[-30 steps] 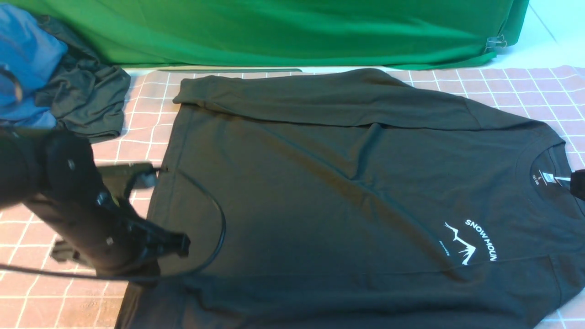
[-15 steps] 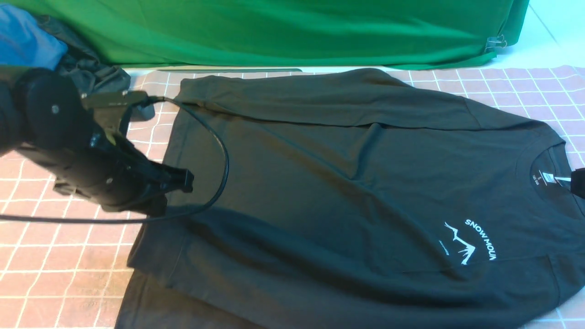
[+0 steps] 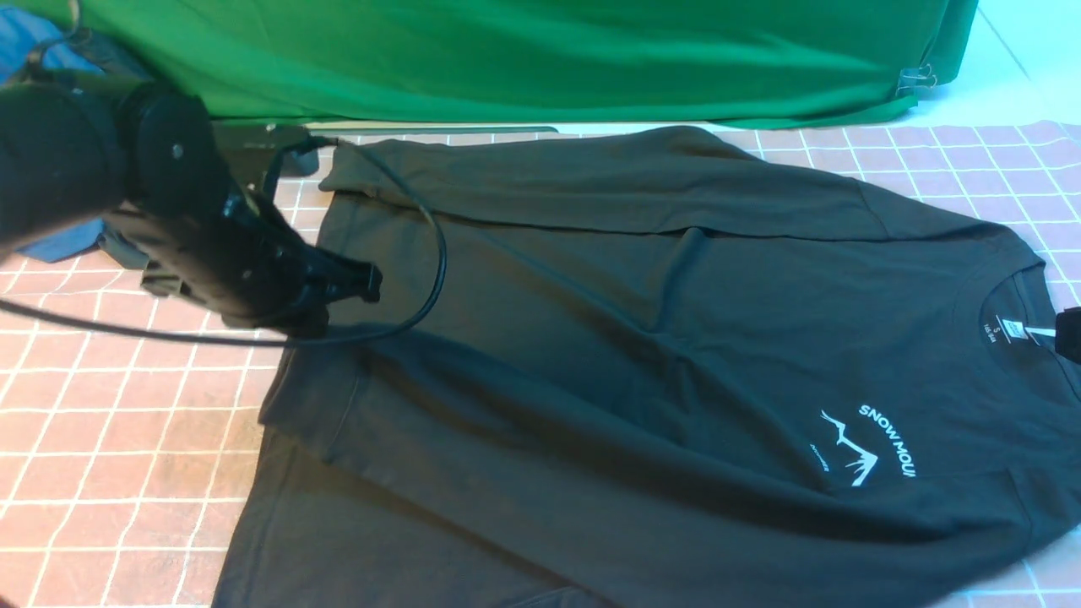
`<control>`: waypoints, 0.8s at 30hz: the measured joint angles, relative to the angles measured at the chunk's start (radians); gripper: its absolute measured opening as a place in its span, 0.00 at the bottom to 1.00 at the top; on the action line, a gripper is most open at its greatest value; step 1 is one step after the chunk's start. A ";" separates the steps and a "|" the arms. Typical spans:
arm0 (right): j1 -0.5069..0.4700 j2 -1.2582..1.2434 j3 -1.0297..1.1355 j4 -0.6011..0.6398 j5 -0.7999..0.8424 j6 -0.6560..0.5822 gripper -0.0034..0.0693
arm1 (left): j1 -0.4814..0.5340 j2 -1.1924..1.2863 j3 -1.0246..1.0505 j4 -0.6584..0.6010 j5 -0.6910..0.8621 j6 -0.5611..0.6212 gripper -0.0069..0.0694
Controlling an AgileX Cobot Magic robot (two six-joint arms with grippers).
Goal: Fold a long-sleeved shirt over a pink coffee tablecloth.
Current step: 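Fold the left side of the black T-shirt inward over its body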
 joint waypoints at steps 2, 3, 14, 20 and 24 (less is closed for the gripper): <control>0.000 0.000 0.000 0.000 0.000 0.002 0.14 | 0.000 0.019 -0.022 0.022 -0.005 0.000 0.15; 0.000 0.000 0.000 0.000 0.000 0.002 0.14 | 0.000 0.021 -0.026 0.026 -0.008 0.000 0.15; 0.000 0.000 0.000 0.000 0.000 0.003 0.14 | 0.000 0.118 -0.091 0.052 -0.052 0.000 0.15; 0.000 0.000 0.000 0.000 0.000 0.003 0.15 | 0.000 0.147 -0.091 0.095 -0.134 0.000 0.15; 0.000 0.000 0.000 0.000 0.000 0.003 0.15 | 0.000 0.147 -0.091 0.098 -0.212 0.000 0.15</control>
